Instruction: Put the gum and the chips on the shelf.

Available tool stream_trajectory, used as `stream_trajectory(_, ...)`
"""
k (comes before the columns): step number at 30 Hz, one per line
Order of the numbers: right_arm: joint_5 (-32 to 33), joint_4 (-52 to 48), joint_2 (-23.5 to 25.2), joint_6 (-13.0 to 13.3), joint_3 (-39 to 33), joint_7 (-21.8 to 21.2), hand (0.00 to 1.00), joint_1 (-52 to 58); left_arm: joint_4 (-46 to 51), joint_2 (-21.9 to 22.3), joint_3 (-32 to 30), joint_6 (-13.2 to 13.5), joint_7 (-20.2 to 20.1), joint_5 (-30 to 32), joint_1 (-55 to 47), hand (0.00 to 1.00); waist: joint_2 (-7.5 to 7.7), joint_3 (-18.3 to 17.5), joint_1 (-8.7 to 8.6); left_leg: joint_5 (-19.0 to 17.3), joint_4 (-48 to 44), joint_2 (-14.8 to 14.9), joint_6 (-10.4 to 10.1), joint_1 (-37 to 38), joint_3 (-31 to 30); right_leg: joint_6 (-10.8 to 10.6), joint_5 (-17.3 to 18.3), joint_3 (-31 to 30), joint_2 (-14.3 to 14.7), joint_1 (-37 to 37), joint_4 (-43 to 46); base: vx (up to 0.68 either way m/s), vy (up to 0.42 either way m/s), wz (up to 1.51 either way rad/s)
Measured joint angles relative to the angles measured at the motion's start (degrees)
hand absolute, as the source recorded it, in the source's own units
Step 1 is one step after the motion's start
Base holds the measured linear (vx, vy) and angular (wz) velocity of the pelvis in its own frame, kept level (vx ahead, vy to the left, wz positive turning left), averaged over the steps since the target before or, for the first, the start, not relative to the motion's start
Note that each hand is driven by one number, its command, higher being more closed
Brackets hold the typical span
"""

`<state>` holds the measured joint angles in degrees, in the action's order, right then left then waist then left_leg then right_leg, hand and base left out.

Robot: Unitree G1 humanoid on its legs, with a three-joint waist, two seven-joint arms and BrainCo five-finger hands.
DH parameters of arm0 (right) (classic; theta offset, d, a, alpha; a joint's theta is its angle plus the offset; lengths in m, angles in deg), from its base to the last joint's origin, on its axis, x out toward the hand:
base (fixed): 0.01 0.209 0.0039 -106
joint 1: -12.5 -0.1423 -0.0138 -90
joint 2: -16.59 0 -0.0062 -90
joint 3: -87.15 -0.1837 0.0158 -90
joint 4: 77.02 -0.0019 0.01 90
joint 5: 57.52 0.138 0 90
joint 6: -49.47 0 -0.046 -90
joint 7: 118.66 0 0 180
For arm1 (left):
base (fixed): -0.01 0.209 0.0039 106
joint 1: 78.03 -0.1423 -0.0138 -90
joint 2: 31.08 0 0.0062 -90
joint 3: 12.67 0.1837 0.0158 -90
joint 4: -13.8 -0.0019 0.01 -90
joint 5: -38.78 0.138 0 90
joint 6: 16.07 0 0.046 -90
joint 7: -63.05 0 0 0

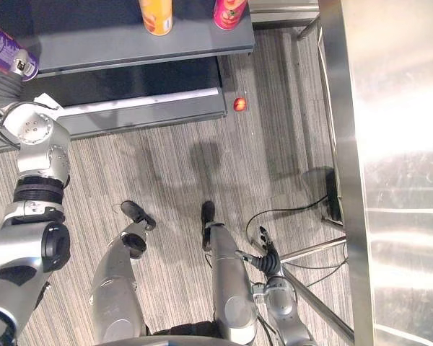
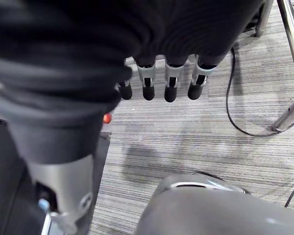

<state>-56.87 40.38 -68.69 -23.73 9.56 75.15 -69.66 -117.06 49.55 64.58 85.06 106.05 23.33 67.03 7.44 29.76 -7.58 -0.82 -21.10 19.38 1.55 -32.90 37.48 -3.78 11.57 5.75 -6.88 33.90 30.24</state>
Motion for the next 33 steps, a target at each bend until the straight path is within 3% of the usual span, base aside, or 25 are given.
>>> stream_trajectory(16, 2.10, -1.67, 3.34, 1.13, 1.96, -0.11, 0.00, -0.59, -0.06, -0.02, 1.21, 0.86, 0.66, -0.10, 3.56, 0.00, 0.07, 0.04, -0.19, 0.43, -0.13, -0.26, 0.08, -0.76, 0.29, 0.01, 0.00, -0.09, -0.30, 1.06, 0.23, 0.05, -0.028, 0.00)
stream_trajectory(33, 2.32, -1.66, 3.34, 2.17, 1.88, -0.07, 0.00, -0.61, -0.12, -0.09, 2.19, 2.15, 0.80, -1.78, 5.66, 0.00, 0.10, 0.05, -0.83, -0.26, -1.25, 0.38, 0.33, -0.96, 1.40, 0.00, 0.00, -1.21, -0.18, 2.08, 0.95, 0.03, -0.028, -0.03)
